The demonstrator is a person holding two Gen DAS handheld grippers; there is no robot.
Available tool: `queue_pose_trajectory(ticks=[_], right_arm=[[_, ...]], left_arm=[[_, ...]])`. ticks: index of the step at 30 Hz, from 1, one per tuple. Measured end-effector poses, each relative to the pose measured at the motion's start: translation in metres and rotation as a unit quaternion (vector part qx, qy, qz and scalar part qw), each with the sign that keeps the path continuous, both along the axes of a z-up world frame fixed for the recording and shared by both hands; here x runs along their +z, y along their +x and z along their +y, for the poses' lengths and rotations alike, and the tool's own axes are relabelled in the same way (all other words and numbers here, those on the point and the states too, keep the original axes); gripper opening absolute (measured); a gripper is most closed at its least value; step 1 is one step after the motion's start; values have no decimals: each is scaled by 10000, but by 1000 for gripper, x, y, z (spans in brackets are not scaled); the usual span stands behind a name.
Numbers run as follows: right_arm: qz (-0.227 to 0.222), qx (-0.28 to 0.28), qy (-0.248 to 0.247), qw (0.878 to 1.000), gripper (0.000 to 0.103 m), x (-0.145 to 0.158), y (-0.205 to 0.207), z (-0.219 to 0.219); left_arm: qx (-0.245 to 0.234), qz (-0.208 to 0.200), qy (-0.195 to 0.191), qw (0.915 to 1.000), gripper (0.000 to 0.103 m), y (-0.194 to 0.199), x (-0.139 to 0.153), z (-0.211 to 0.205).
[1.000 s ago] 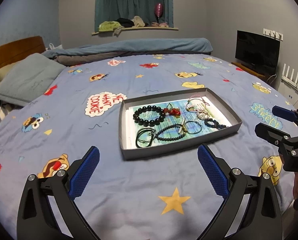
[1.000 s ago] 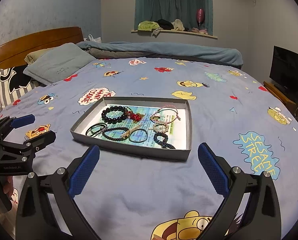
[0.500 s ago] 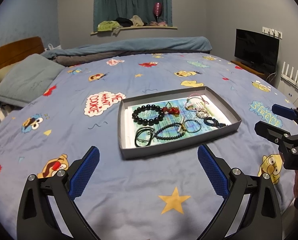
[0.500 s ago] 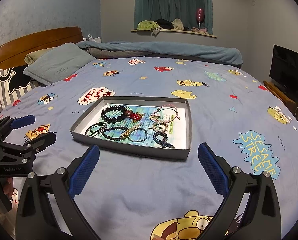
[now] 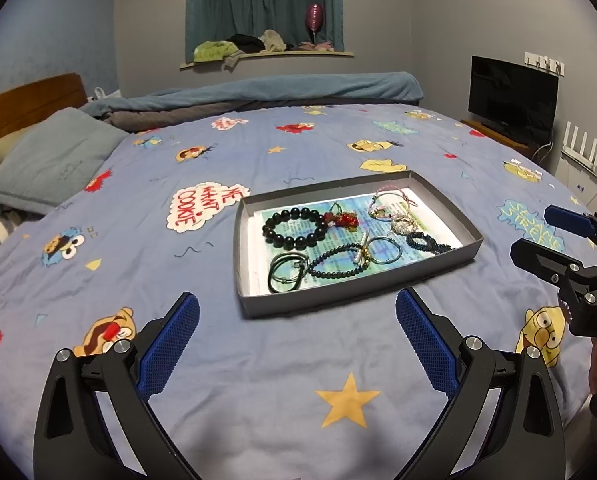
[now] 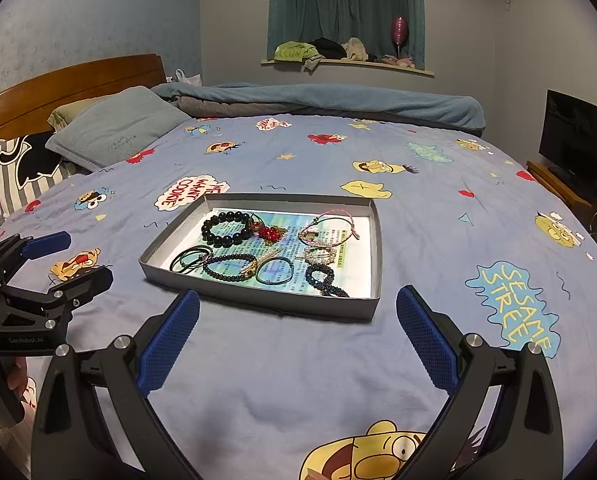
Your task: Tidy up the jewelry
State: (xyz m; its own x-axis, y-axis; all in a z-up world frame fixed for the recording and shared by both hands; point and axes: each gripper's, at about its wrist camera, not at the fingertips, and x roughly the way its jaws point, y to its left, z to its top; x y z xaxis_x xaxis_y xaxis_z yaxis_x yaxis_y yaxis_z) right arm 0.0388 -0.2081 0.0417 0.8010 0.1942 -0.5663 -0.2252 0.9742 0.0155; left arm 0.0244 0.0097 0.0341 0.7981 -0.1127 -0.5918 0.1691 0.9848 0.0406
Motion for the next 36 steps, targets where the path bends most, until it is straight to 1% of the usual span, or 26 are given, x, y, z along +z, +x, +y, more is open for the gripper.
queue_pose_trajectory(ticks=[36], right_arm=[[58,7,-17,10000,97,0,-1,2]], left_arm=[[-68,-56,53,9999,98,-2,-1,-3]])
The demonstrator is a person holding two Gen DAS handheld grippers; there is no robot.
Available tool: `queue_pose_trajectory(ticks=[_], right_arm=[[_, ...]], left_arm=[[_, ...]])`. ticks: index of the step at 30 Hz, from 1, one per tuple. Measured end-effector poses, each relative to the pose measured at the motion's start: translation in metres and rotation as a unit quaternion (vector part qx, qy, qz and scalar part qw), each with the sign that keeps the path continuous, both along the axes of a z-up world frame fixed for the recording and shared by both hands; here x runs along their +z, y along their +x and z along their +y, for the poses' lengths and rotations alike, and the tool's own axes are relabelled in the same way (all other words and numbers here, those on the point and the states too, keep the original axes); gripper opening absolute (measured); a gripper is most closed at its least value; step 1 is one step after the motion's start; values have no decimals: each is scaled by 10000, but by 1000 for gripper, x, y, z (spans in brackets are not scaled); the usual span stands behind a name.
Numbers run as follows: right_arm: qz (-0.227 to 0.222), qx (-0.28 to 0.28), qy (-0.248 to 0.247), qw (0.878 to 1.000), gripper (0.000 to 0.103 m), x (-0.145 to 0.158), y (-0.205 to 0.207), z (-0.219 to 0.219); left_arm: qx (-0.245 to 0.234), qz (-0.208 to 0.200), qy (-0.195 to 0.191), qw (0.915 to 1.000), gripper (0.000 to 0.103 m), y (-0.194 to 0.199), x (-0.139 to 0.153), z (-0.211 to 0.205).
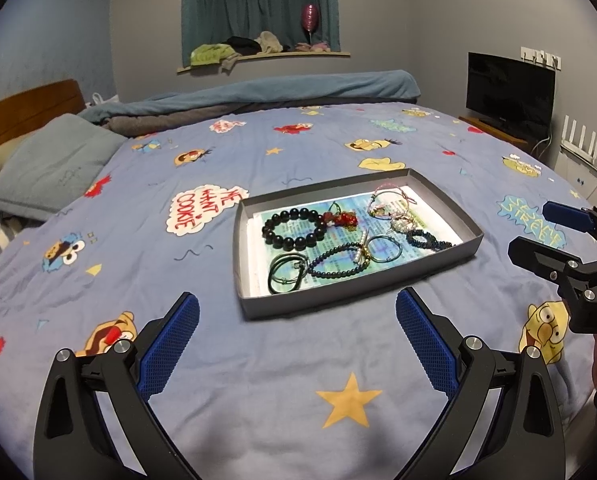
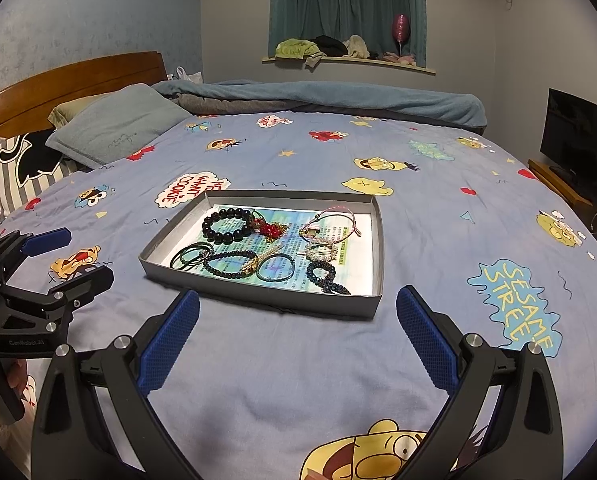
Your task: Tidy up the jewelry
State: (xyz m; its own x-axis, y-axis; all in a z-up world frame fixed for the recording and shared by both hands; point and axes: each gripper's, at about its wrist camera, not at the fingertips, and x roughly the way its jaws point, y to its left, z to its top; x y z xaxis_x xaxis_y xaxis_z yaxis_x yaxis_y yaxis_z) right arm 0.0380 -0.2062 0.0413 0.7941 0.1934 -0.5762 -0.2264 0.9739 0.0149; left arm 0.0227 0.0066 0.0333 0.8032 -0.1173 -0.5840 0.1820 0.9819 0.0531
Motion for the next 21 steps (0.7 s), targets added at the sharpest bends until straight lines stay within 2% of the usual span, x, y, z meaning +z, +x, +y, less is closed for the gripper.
queue_pose_trajectory(ticks=[15,21], right_arm=[[65,-8,30,10000,97,-2,4,-2],[108,1,-13,9999,97,-5,6,-1]], left_arm=[[-5,-124,124,9998,98,1,0,4],[20,98,126,9999,98,7,-4,3]])
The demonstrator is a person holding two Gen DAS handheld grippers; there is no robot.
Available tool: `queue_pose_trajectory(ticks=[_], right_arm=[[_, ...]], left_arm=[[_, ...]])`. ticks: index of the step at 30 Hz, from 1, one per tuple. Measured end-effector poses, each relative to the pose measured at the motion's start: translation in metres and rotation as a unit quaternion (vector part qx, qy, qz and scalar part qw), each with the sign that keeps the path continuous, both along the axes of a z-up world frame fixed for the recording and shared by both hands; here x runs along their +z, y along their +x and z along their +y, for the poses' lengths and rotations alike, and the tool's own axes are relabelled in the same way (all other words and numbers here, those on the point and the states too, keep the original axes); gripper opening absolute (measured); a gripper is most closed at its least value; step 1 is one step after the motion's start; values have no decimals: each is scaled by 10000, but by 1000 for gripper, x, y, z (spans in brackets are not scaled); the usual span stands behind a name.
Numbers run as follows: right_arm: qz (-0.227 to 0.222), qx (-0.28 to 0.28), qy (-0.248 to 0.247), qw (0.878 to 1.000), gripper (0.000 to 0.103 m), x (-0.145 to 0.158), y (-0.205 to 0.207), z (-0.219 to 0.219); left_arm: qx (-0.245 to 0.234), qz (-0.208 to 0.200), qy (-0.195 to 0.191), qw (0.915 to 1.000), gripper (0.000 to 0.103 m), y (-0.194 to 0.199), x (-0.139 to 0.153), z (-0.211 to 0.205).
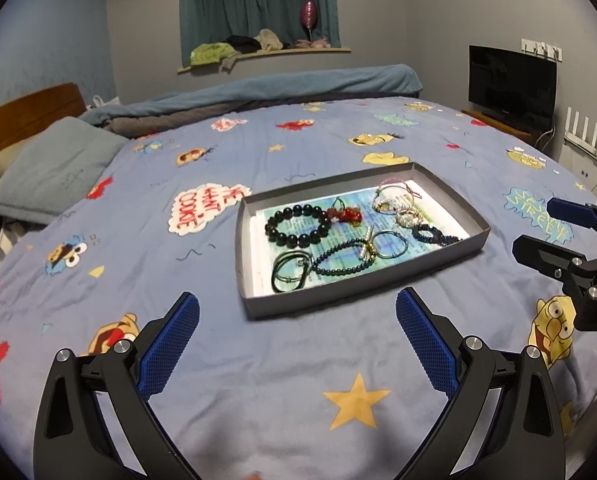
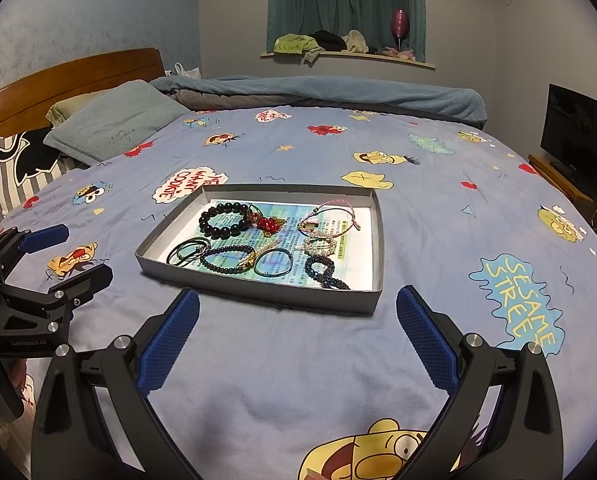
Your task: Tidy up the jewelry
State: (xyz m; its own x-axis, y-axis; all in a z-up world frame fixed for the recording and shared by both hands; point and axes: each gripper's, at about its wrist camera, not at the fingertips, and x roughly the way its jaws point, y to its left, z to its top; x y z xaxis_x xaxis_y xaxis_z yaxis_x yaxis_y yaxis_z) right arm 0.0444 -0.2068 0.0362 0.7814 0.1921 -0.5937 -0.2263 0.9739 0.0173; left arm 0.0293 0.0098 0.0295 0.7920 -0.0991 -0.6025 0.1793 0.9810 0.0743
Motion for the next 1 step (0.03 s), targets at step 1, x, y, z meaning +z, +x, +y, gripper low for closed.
queue_pose_trajectory(ticks=[1], right_arm=[[10,13,3,10000,97,-1,1,0]], left_arm=[[9,19,-24,10000,98,1,0,1]])
